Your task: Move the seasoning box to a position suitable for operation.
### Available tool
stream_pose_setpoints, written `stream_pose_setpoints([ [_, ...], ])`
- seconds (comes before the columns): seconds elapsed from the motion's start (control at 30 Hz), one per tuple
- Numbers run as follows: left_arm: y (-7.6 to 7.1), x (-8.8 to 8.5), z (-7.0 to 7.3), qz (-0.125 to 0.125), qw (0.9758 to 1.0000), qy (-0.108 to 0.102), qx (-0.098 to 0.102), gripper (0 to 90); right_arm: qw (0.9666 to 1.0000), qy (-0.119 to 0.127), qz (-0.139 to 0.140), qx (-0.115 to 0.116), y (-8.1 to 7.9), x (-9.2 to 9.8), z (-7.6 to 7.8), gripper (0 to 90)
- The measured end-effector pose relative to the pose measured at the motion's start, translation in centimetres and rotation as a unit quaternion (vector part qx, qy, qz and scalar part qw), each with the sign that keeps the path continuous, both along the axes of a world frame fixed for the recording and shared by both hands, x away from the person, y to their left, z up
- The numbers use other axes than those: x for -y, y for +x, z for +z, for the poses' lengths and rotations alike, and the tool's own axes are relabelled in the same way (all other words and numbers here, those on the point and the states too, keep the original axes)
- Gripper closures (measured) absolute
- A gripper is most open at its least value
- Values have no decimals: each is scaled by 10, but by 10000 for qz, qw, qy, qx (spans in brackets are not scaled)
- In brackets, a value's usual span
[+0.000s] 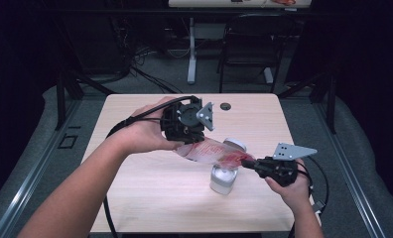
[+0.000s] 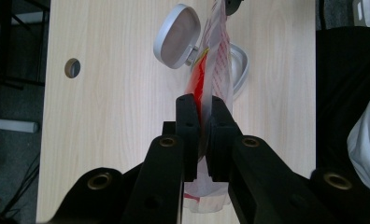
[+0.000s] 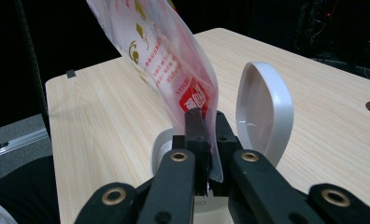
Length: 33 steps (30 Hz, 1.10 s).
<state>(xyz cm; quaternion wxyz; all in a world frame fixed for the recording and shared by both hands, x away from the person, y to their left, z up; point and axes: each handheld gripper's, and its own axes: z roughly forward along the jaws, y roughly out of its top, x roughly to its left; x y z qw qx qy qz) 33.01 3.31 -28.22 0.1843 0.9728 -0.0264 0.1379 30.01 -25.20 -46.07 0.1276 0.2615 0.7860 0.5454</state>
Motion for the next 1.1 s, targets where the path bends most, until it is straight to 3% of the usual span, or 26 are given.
stream_pose_setpoints([
  [1.1,3,-43,-23,313,9983,-437,-224,857,9997,-104,63,191,0,-21,6,897],
])
